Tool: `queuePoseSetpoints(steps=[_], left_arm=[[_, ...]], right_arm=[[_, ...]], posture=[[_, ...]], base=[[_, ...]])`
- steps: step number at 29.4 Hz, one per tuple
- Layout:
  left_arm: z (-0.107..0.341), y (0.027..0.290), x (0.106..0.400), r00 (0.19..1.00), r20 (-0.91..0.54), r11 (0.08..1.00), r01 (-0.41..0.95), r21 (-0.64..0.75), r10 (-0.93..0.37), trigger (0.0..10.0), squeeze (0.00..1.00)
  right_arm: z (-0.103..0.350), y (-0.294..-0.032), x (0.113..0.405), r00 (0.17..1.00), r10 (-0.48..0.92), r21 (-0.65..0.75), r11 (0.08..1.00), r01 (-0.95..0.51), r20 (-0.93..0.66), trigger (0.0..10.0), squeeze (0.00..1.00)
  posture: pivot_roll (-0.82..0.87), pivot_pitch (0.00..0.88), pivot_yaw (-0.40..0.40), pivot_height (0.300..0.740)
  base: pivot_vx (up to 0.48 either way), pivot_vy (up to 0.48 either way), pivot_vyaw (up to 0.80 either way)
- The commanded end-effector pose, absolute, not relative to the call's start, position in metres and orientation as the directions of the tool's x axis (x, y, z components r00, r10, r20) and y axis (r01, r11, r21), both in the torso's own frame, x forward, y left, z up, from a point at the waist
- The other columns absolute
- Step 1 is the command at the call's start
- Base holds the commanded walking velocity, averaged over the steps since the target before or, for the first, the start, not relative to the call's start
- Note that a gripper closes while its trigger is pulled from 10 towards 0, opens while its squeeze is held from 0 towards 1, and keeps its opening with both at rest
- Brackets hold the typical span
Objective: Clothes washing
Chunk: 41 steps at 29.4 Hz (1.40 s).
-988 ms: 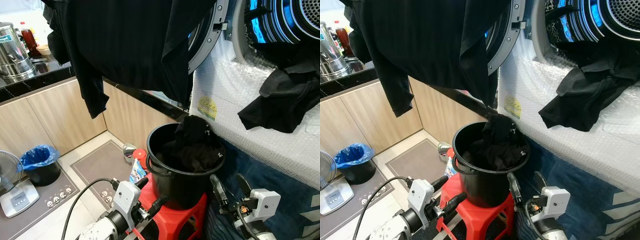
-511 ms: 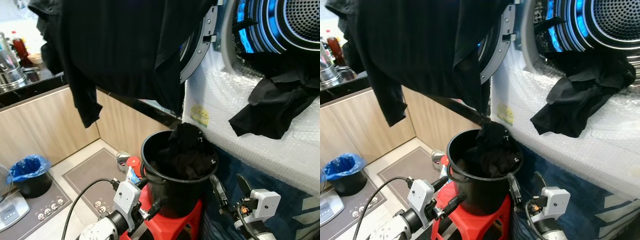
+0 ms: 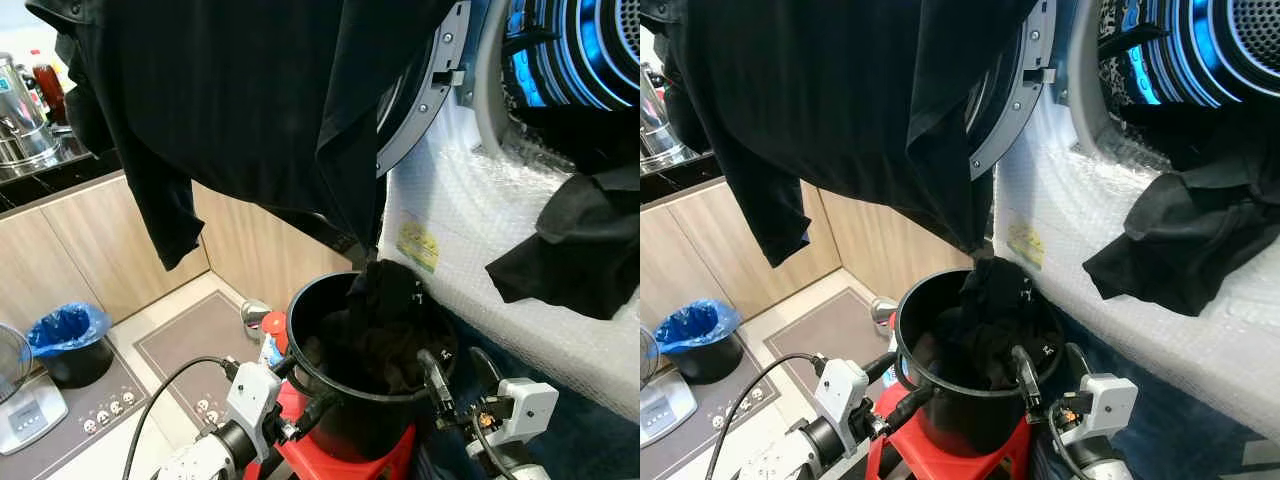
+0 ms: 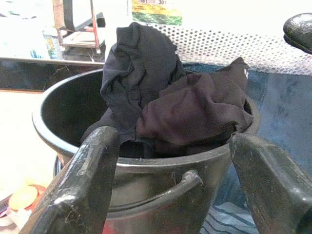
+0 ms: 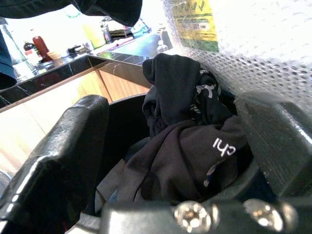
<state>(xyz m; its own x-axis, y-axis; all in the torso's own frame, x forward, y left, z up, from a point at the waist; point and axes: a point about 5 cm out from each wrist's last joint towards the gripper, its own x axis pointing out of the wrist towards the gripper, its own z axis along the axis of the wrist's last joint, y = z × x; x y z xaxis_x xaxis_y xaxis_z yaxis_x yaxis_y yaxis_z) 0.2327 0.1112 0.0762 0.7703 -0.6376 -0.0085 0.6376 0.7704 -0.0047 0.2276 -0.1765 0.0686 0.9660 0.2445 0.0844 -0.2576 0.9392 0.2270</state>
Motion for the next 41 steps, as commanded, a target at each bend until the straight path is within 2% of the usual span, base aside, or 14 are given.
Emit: queuePoseSetpoints(steps=[1, 36, 39, 41], left_arm=[[0.0768, 0.1131, 0.2317, 0.771, -0.009, 0.771, 0.637, -0.003, -0.637, 10.0, 0.00], [0.0781, 0.1110, 0.2322, 0.764, -0.002, 0.764, 0.645, -0.003, -0.645, 10.0, 0.00], [0.0791, 0.1080, 0.2298, 0.763, 0.018, 0.762, 0.647, -0.027, -0.647, 10.0, 0.00], [0.0798, 0.1061, 0.2283, 0.760, 0.021, 0.761, 0.649, 0.007, -0.649, 10.0, 0.00]], right_arm=[[0.0646, -0.1764, 0.2252, 0.967, 0.244, 0.237, 0.938, -0.254, 0.072, 10.0, 0.00], [0.0628, -0.1732, 0.2243, 0.962, 0.265, 0.245, 0.930, -0.274, 0.071, 10.0, 0.00], [0.0630, -0.1730, 0.2232, 0.959, 0.273, 0.247, 0.927, -0.283, 0.074, 10.0, 0.00], [0.0630, -0.1731, 0.2227, 0.958, 0.276, 0.247, 0.926, -0.286, 0.074, 10.0, 0.00]], posture=[[-0.10, 0.060, 0.032, 0.740], [-0.10, 0.054, 0.036, 0.740], [-0.10, 0.054, 0.036, 0.740], [-0.10, 0.055, 0.036, 0.740]], base=[[0.266, 0.000, 0.00], [0.295, 0.000, 0.00], [0.000, 0.000, 0.00], [0.000, 0.000, 0.00]])
